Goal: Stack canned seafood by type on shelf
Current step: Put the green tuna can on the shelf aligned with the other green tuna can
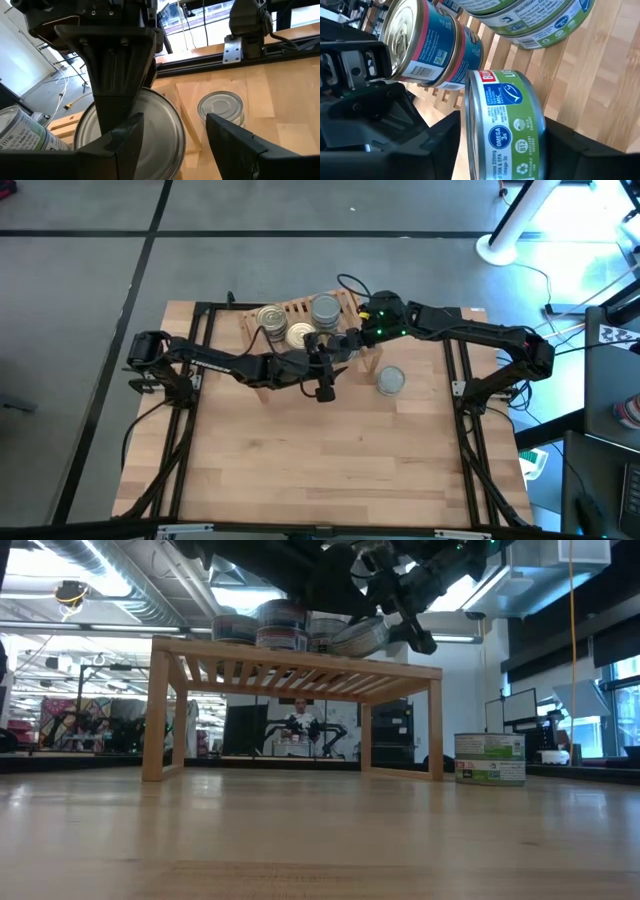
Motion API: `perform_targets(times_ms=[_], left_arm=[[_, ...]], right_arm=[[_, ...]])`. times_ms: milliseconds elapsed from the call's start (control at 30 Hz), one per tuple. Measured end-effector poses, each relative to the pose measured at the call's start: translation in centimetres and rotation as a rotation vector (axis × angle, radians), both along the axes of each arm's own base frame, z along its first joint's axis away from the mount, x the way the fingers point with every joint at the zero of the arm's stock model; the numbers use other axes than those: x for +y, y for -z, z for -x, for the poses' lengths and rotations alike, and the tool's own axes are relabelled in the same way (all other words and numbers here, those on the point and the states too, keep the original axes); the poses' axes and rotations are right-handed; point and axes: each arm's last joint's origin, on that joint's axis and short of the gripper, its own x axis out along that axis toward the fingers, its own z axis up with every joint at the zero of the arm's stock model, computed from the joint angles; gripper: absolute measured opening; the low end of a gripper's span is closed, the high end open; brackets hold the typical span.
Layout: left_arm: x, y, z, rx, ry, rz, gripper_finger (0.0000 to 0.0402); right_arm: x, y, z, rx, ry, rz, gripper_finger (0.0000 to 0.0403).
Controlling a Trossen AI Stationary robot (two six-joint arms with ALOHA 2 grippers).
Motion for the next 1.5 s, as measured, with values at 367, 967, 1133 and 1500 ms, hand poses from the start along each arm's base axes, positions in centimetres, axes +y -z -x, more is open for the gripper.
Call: perform_targets(times_ms=[367,967,1133,1500], left_arm=[[0.0,0.1,0.0,0.011,0.006,-0.015,0.0212],[0.0,0.0,0.0,0.011,0.008,-0.015,0.0211],[0.0,0.0,0.0,0.011,0.008,-0.015,0.0211],[-0.2,-0.1,0.1,0.007,0.012,-0.014,0.0211]], right_arm=[[-0.7,-0.1,0.3,0.001,-0.060,0.119,0.0244],[-1.1,0.1,0.5,0.095,-0.018,0.363,0.0244],[-1.4,0.1,0.6,0.125,0.033,0.411,0.0244],[-1.0,-2.2,2.3,0.139,0.065,0.609,0.0244]])
